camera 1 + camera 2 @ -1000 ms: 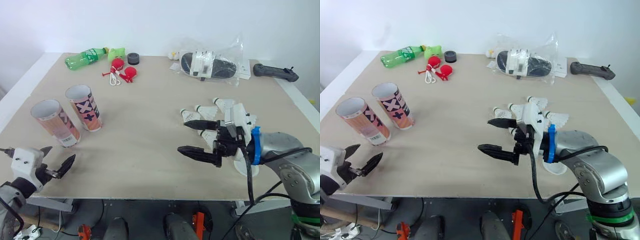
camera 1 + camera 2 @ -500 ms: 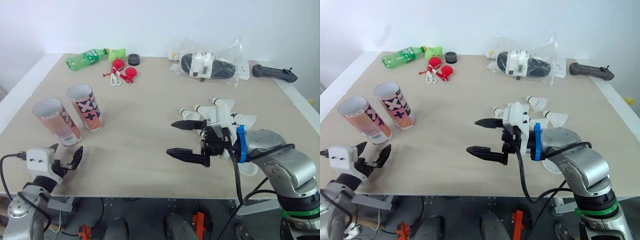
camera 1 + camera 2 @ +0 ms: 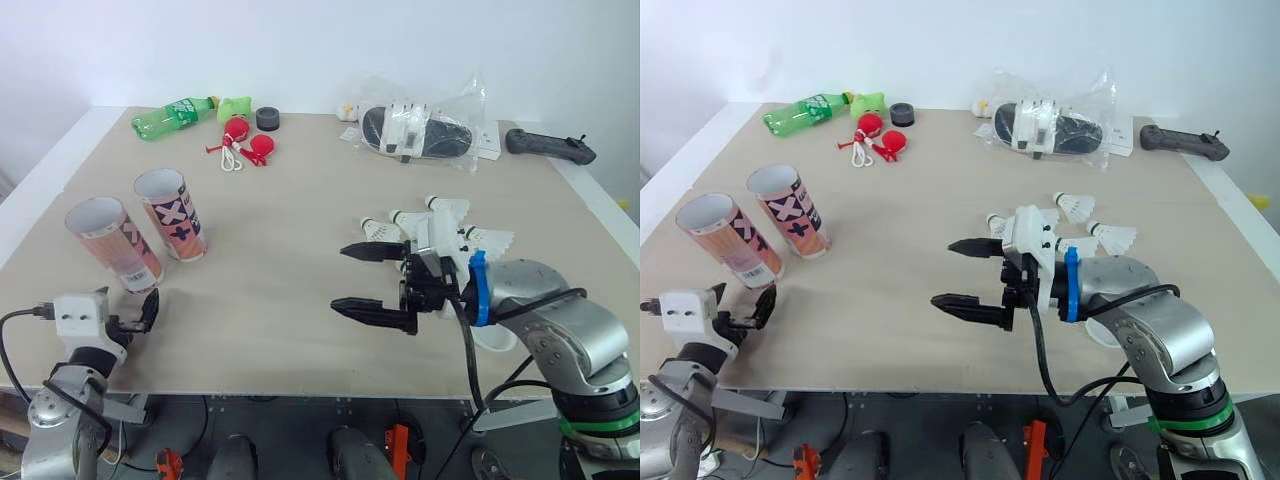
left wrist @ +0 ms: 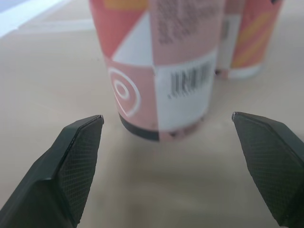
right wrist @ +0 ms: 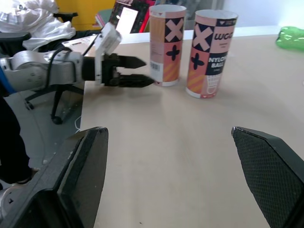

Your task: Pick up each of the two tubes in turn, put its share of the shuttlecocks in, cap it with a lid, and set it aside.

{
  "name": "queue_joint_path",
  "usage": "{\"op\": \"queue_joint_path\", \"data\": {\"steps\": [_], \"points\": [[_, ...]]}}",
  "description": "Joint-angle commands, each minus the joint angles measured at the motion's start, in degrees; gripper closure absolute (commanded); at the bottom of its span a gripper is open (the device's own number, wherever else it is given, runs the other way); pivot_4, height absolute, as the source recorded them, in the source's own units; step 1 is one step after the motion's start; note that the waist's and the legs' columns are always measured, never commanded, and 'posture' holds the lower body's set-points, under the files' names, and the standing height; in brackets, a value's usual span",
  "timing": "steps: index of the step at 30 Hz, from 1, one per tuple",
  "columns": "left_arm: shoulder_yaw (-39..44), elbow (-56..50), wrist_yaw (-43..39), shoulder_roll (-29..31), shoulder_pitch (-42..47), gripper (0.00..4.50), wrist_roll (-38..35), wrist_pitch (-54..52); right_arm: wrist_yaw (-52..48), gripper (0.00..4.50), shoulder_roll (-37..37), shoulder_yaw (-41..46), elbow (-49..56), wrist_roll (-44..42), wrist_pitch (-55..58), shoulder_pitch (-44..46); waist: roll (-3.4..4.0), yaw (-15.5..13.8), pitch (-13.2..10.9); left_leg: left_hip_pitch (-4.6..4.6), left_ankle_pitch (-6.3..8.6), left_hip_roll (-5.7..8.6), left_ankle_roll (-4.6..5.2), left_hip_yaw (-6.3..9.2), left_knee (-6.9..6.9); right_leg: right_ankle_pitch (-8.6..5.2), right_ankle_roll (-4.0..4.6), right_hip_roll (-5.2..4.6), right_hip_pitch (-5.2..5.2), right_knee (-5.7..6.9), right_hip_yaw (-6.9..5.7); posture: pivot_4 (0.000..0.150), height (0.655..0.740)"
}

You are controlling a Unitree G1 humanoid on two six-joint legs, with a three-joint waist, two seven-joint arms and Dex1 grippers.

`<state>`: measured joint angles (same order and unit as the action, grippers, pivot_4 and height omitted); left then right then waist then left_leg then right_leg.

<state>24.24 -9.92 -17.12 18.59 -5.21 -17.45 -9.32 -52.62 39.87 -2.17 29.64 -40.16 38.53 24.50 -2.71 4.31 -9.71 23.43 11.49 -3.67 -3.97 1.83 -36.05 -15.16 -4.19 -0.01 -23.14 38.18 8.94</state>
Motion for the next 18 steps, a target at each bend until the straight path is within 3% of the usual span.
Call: {"op": "queue_joint_path", "data": {"steps": [1, 18], "points": [[-0.56, 0.50, 1.09, 0.46, 2.11, 0.00, 0.49, 0.36, -0.20, 0.05, -0.04, 0.64, 1.13, -0.02, -1.19, 0.92, 0.00, 0.00, 0.00, 0.00, 0.00, 0.00, 0.00, 0.00, -0.01, 0.00, -0.01, 0.00, 0.01, 0.00, 0.00, 0.150, 0.7400], [-1.80, 11.72, 2.27, 1.97, 10.88, 0.00, 1.75, 2.43, 0.80, 0.05, -0.49, 0.53, 1.88, 0.18, -0.91, 0.63, 0.00, -0.04, 0.00, 0.02, 0.00, 0.00, 0.00, 0.08, 0.11, -0.05, -0.04, 0.04, -0.01, -0.01, 0.00, 0.150, 0.7400]]}}
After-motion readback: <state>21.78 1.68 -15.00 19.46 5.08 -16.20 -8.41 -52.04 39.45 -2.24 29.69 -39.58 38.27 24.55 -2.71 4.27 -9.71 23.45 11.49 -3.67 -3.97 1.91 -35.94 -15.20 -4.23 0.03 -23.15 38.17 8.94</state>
